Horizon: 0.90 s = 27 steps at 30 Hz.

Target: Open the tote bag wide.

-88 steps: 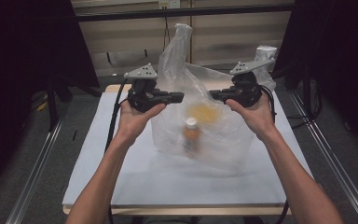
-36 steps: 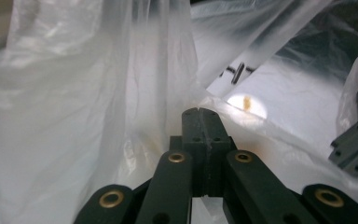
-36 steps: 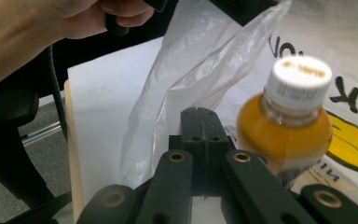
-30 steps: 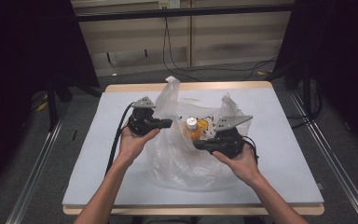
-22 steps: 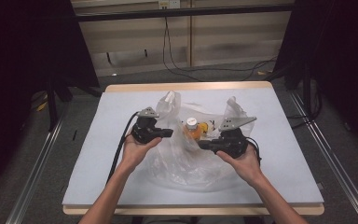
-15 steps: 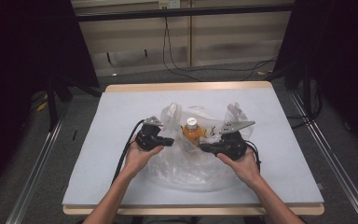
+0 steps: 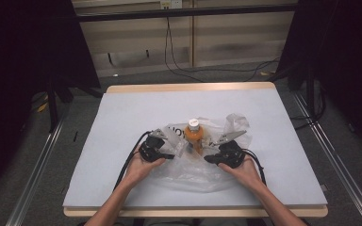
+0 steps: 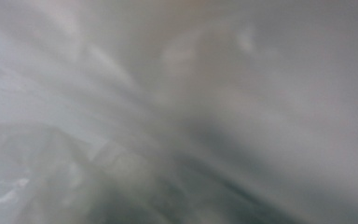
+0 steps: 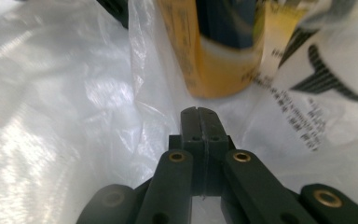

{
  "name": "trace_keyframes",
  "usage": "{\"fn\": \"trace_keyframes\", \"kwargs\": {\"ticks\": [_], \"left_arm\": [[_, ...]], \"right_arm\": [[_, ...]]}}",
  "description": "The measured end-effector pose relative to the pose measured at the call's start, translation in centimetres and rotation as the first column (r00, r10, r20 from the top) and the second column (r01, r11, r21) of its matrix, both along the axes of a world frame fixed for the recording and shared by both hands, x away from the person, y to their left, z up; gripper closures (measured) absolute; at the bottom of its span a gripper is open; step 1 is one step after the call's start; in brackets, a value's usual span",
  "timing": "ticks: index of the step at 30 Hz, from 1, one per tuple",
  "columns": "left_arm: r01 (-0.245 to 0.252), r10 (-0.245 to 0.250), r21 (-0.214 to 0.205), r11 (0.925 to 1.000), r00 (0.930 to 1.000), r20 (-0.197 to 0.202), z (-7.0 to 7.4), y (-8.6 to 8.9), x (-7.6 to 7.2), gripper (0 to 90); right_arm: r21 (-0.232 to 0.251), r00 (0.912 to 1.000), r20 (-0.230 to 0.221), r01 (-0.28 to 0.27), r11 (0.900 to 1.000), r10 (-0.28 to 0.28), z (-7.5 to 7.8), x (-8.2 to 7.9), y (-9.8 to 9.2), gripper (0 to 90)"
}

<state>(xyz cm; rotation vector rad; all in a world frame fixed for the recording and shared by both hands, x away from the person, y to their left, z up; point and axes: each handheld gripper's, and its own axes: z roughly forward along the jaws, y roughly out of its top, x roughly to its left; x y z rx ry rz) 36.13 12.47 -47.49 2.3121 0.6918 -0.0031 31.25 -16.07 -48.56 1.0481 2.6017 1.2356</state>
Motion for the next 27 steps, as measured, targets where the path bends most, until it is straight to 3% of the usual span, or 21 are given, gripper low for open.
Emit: {"fn": "trace_keyframes", "kwargs": {"ticks": [3,4,7,13,17,18,19,27], "left_arm": [[0.008,-0.008,-0.025,0.9997,1.0000,0.006,-0.1,-0.1,-0.2,90.0],[0.012,-0.011,-0.011,0.9999,0.9999,0.003,0.2,0.0,-0.3,90.0],[0.012,-0.012,-0.038,0.9992,0.9999,0.003,0.8,0.5,-0.6,90.0],[0.014,-0.007,-0.127,0.9918,0.9985,0.055,3.4,1.8,-1.7,90.0],[0.014,0.000,-0.166,0.9861,0.9964,0.085,5.0,2.4,-2.0,90.0],[0.016,0.002,-0.190,0.9816,0.9954,0.095,5.4,2.5,-2.0,90.0],[0.012,0.006,-0.187,0.9823,0.9952,0.097,5.6,2.5,-2.1,90.0],[0.040,-0.004,-0.236,0.9709,0.9887,0.150,8.1,2.1,-2.2,90.0]], "right_arm": [[0.002,1.0000,-0.003,0.004,1.0000,-0.004,0.0,0.0,0.1,90.0],[0.000,1.0000,-0.003,0.002,1.0000,-0.002,0.0,0.0,0.1,90.0],[0.044,1.0000,0.000,0.007,0.9990,-0.007,0.5,-0.1,-0.2,90.0],[0.114,0.9981,0.059,0.008,0.9935,-0.015,3.2,-0.7,-0.8,90.0],[0.117,0.9959,0.088,0.011,0.9930,-0.021,4.7,-1.1,-1.1,90.0],[0.114,0.9954,0.093,0.012,0.9934,-0.022,5.0,-1.2,-1.1,90.0],[0.121,0.9948,0.099,0.014,0.9925,-0.026,5.3,-1.2,-1.1,90.0],[0.132,0.9932,0.111,0.020,0.9910,-0.034,5.9,-0.8,-0.8,90.0]]}}
